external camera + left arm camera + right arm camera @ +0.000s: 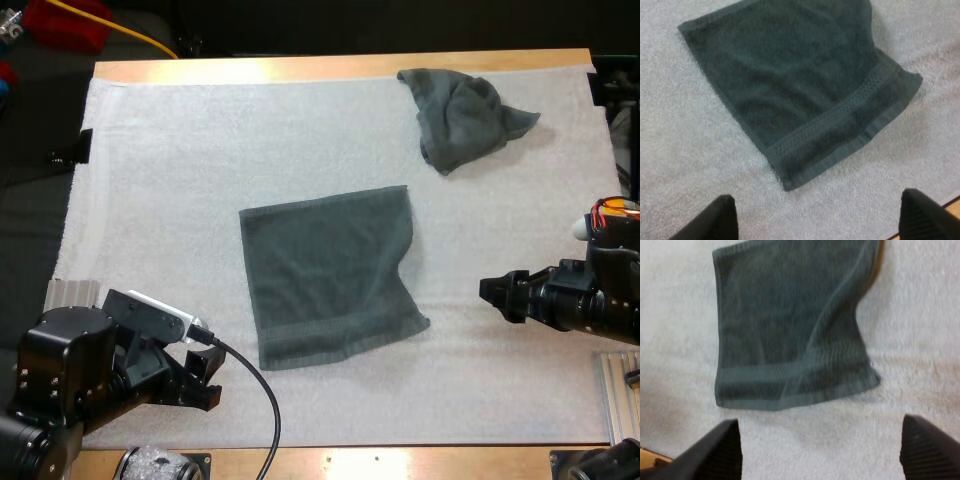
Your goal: Pick towel from pile, fold and stack
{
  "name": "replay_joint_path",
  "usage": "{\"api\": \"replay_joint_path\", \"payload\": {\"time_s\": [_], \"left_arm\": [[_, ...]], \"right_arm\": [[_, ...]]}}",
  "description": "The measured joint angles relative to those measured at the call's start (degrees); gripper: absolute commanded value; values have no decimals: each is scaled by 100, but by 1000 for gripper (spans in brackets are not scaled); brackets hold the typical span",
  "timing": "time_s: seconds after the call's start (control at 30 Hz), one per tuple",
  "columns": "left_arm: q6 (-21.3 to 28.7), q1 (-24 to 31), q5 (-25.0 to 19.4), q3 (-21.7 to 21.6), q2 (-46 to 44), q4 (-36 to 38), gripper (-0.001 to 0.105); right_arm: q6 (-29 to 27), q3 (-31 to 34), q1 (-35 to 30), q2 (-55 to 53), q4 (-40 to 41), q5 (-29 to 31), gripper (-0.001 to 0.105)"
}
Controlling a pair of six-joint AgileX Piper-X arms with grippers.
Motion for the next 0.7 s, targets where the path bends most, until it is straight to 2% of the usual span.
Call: {"api": "replay_joint_path", "payload": {"time_s": [0.17, 0.27, 0.43, 0.7], "left_arm": [[0, 0, 23, 0, 0, 0, 64], [-8, 0, 208, 0, 0, 10, 67], [-8, 0, 331, 0, 0, 6, 70], [-8, 0, 424, 0, 0, 6, 70]], "right_arm": [[-103, 0, 0, 0, 44, 248, 64], [-148, 0, 0, 0, 44, 524, 64], [-264, 68, 0, 52, -5, 599, 64], [-269, 1057, 0, 432, -630, 446, 64]]}}
